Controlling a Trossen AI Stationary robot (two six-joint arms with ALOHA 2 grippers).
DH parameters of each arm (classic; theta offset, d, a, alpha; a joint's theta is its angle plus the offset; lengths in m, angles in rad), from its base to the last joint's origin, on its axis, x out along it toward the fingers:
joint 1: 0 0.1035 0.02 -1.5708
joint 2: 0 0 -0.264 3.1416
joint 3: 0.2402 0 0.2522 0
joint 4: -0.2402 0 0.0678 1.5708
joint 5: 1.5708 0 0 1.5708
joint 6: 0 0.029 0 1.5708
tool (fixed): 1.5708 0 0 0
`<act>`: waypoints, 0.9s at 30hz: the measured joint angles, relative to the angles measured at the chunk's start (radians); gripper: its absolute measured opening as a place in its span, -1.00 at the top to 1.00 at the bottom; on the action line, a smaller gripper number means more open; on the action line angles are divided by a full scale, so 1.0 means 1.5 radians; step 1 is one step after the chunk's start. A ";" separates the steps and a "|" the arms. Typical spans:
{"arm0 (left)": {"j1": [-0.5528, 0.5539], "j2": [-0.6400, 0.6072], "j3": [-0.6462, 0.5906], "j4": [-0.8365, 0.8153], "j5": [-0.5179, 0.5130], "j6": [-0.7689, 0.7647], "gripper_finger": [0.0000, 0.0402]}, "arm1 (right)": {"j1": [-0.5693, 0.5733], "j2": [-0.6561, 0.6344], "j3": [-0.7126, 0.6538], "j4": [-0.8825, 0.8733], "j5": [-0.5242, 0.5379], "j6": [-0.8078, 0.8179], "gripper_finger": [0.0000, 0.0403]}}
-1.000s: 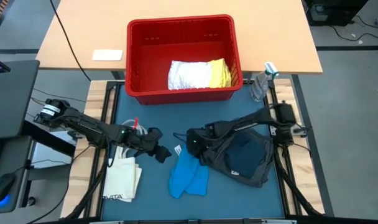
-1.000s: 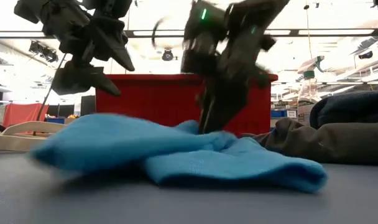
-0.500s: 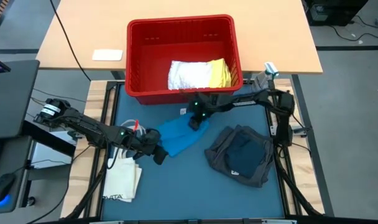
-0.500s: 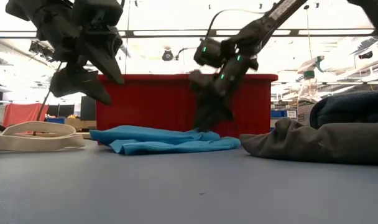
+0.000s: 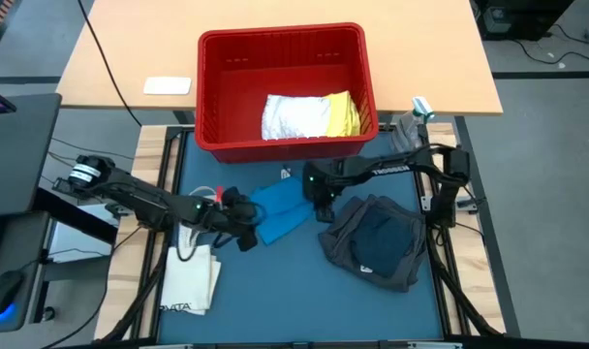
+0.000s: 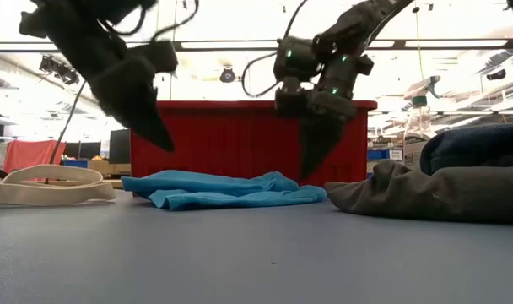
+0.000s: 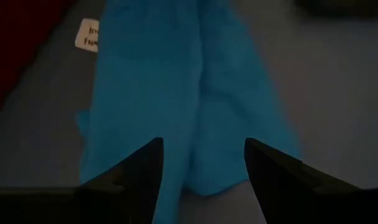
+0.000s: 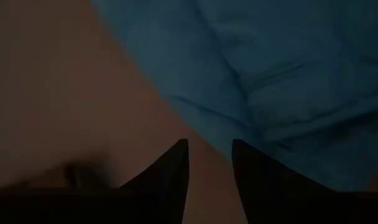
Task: Fold Laundry from Bin
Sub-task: Fold the blue shorts
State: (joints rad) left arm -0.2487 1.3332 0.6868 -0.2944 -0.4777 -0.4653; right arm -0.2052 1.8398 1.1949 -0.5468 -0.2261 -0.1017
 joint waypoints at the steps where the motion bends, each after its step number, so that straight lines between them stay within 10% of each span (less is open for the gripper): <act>1: 0.004 0.011 0.000 -0.001 0.000 0.011 -0.14 | 0.008 -0.008 -0.003 0.002 0.012 -0.014 0.35; 9: 0.045 0.102 0.000 -0.008 0.004 0.024 0.03 | 0.035 -0.018 -0.009 0.026 0.147 -0.117 0.35; 18: 0.065 0.104 0.000 0.016 0.021 0.005 0.93 | 0.034 -0.017 -0.009 0.081 0.133 -0.230 0.35; 27: 0.064 0.094 0.004 0.044 0.025 -0.032 0.96 | 0.011 -0.017 -0.011 0.119 0.062 -0.275 0.23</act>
State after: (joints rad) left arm -0.1524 1.4746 0.6934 -0.2279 -0.4401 -0.5132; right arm -0.1892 1.8137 1.1788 -0.3679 -0.1326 -0.5139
